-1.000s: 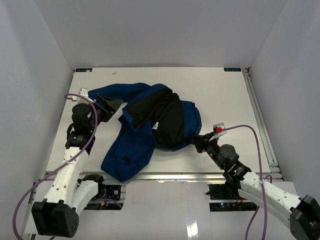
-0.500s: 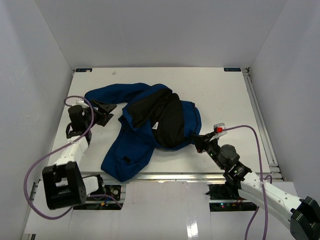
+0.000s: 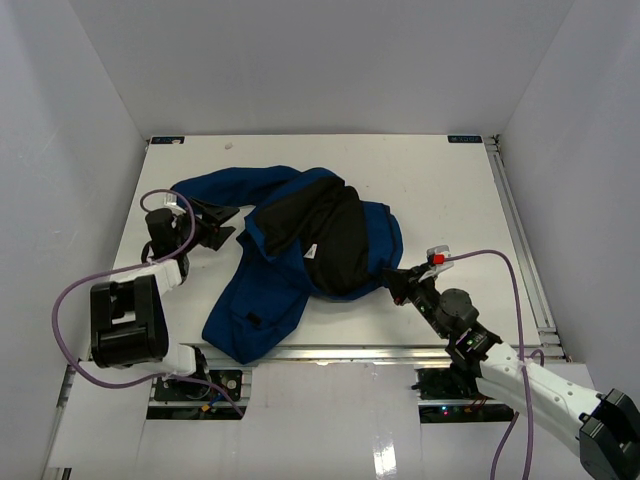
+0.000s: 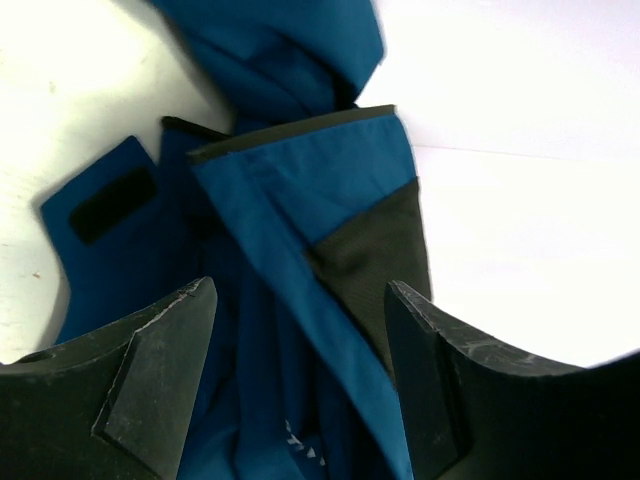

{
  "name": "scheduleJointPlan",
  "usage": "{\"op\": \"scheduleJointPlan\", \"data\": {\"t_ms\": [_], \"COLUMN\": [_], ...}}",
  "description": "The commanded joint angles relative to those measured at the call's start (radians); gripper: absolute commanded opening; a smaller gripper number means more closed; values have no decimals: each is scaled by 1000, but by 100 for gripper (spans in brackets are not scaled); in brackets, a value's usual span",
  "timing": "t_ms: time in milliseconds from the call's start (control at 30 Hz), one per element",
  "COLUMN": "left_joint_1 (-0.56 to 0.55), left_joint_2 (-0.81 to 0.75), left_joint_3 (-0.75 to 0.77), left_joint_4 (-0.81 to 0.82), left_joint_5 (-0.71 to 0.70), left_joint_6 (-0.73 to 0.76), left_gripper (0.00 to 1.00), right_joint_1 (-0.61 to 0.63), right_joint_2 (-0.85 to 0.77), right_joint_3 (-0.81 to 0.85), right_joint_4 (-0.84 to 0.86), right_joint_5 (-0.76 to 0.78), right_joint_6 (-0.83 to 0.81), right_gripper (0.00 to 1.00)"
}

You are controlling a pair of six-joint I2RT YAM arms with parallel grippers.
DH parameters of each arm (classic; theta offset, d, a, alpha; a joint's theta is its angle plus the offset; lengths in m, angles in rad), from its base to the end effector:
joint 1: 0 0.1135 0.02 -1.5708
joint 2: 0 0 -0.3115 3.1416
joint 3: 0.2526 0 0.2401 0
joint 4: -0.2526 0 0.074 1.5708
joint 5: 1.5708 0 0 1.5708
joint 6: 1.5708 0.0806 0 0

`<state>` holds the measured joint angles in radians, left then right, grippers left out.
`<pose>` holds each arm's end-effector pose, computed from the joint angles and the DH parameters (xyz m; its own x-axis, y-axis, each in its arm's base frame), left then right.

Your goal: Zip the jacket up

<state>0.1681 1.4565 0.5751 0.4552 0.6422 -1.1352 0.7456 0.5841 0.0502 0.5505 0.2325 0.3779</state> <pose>0.3086 0.0034 0.2245 -0.5380 -0.8277 -0.1597 -0.1992 0.3089 -0.9300 0.1178 0.0835 0.2212 -0.1698 0.3319 -0.9279 -0.4608 0.8056 0.3725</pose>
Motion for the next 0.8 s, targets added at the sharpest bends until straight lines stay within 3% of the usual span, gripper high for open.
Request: {"op": "scheduleJointPlan", "data": {"t_ms": [0, 300, 533, 667, 767], "left_joint_1": [-40, -121, -151, -183, -183], "left_joint_2": [110, 285, 298, 335, 351], "left_joint_3": [0, 84, 156, 158, 170], "left_joint_4": [120, 229, 211, 272, 272], "left_joint_5": [7, -55, -109, -96, -95], "left_joint_6": [-45, -89, -57, -108, -94], "left_gripper": [77, 77, 71, 60, 44], "right_joint_1": [-5, -5, -5, -5, -4], "right_joint_2": [11, 13, 50, 65, 66], "right_joint_3": [-24, -32, -24, -16, -14], "right_joint_4": [86, 98, 107, 112, 107], "right_joint_5": [24, 17, 28, 21, 22], "right_joint_6": [-13, -12, -24, -24, -28], "right_gripper": [8, 8, 8, 8, 8]}}
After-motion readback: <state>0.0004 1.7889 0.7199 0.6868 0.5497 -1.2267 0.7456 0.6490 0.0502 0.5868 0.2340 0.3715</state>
